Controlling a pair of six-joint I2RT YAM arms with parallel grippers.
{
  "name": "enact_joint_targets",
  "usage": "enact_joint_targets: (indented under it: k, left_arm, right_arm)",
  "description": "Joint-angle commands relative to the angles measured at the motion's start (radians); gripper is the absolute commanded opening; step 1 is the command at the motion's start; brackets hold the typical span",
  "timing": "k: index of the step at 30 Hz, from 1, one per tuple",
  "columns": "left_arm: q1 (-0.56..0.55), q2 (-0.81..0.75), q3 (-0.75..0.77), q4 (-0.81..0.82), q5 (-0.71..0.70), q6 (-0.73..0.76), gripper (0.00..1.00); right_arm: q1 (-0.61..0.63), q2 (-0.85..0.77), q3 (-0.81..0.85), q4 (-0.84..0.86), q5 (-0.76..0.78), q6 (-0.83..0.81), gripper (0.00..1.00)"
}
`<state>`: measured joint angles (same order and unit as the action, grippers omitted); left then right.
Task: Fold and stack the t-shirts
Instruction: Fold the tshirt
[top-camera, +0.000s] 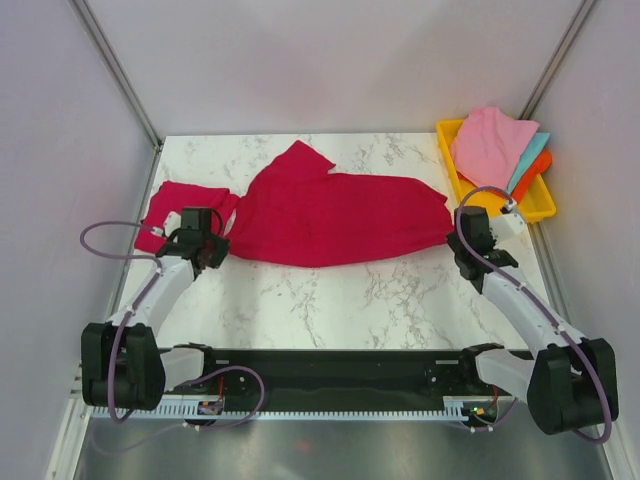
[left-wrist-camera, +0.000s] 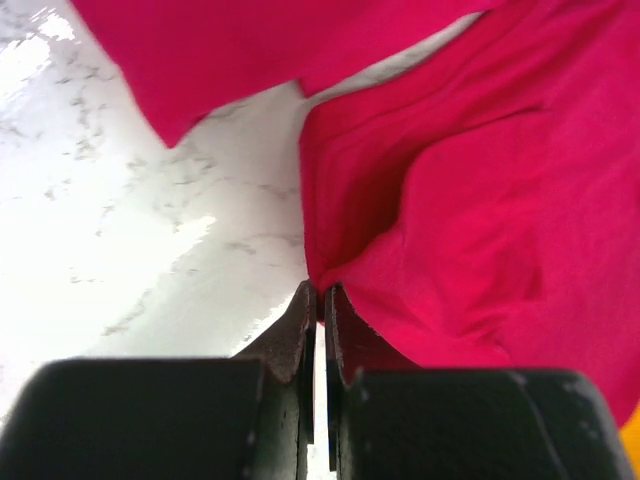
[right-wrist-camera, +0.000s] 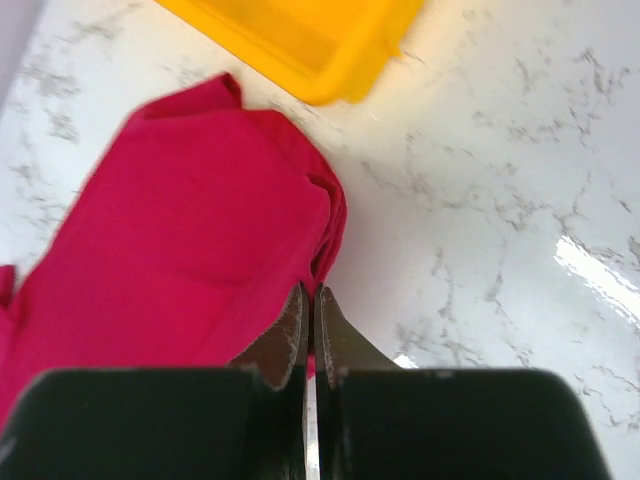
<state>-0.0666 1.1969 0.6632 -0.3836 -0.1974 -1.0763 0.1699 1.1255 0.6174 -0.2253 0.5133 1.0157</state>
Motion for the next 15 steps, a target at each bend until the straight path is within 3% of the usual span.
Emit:
enact_joint_targets:
  k: [1, 15]
  left_arm:
    - [0.008, -0.02, 0.157, -0.127, 0.018, 0.002, 0.02]
    - [0.013, -0.351, 0.283, -0.362, -0.045, 0.088, 0.02]
  right_arm:
    - [-0.004, -0.056, 0.111, -0.071, 0.042, -0.022, 0.0]
    - [-0.004, -0.317, 0.177, -0.244, -0.019, -0.057, 0.0]
